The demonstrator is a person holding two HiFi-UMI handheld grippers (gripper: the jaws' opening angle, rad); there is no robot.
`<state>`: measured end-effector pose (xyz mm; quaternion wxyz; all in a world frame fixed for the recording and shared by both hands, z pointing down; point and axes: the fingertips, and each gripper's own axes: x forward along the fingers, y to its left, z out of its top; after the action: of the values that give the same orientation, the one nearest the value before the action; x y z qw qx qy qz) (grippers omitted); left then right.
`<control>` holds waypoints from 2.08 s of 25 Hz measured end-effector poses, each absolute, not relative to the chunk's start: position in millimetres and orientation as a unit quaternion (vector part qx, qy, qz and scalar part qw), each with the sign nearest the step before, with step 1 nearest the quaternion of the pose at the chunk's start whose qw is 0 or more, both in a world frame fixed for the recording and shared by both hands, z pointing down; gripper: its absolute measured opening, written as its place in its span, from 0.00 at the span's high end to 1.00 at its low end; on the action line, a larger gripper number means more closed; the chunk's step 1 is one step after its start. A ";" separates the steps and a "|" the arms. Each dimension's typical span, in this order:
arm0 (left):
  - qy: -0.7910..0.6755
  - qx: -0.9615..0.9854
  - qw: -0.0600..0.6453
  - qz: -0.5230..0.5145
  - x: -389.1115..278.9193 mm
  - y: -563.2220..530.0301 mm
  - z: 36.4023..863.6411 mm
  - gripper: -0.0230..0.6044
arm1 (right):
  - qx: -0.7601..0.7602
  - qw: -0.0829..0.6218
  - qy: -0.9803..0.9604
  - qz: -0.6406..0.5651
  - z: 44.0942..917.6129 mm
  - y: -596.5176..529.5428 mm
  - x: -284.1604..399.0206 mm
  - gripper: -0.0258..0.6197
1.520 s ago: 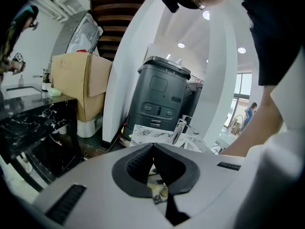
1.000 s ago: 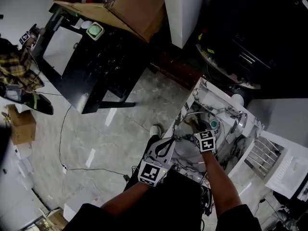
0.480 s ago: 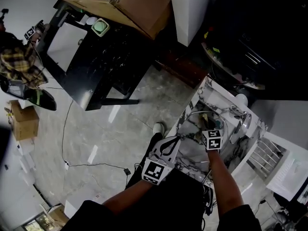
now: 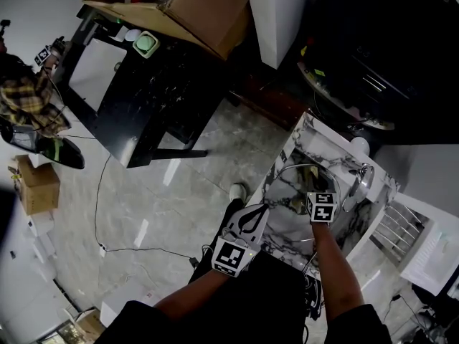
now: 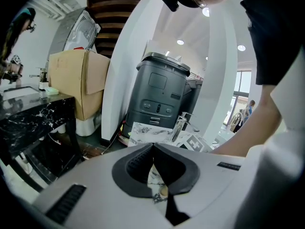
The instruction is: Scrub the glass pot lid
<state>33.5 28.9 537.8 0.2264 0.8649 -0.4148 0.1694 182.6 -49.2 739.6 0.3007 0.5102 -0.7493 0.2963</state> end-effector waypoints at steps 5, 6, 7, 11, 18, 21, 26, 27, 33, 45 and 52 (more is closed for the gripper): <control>-0.414 0.865 0.226 0.170 35.9 30.1 537.5 0.94 | 0.522 0.299 -0.742 0.296 740.6 -48.8 192.5 0.87; -0.414 0.866 0.226 0.169 36.5 30.4 537.4 0.94 | 0.524 0.299 -0.741 0.296 740.6 -48.5 194.1 0.87; -0.414 0.865 0.226 0.168 37.1 30.8 537.6 0.94 | 0.525 0.299 -0.739 0.296 740.6 -48.0 195.5 0.87; -0.414 0.866 0.229 0.163 39.2 30.9 538.3 0.94 | 0.532 0.299 -0.736 0.293 739.9 -47.2 200.2 0.87; -0.406 0.869 0.226 0.170 43.5 33.3 537.3 0.94 | 0.539 0.302 -0.732 0.289 740.7 -42.0 208.8 0.87; -0.404 0.869 0.232 0.169 45.3 35.0 537.9 0.94 | 0.537 0.311 -0.731 0.283 740.4 -39.2 211.5 0.87; -0.396 0.872 0.234 0.169 49.8 39.1 537.6 0.94 | 0.545 0.315 -0.724 0.280 740.8 -35.8 219.8 0.87; -0.395 0.872 0.234 0.168 50.8 40.0 537.2 0.94 | 0.546 0.315 -0.724 0.280 740.6 -35.0 221.6 0.87; -0.393 0.873 0.234 0.168 53.5 44.5 535.9 0.94 | 0.551 0.315 -0.721 0.279 740.9 -31.7 230.5 0.87; -0.393 0.871 0.237 0.174 58.5 50.5 542.4 0.94 | 0.571 0.308 -0.703 0.291 740.4 -21.5 247.5 0.87; -0.388 0.874 0.235 0.173 64.3 55.1 540.9 0.94 | 0.574 0.320 -0.696 0.289 739.9 -12.5 253.5 0.87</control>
<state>64.3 55.1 540.9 0.2348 0.8744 -0.3876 0.1734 253.5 -12.5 739.9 0.3203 0.5736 -0.6964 0.2890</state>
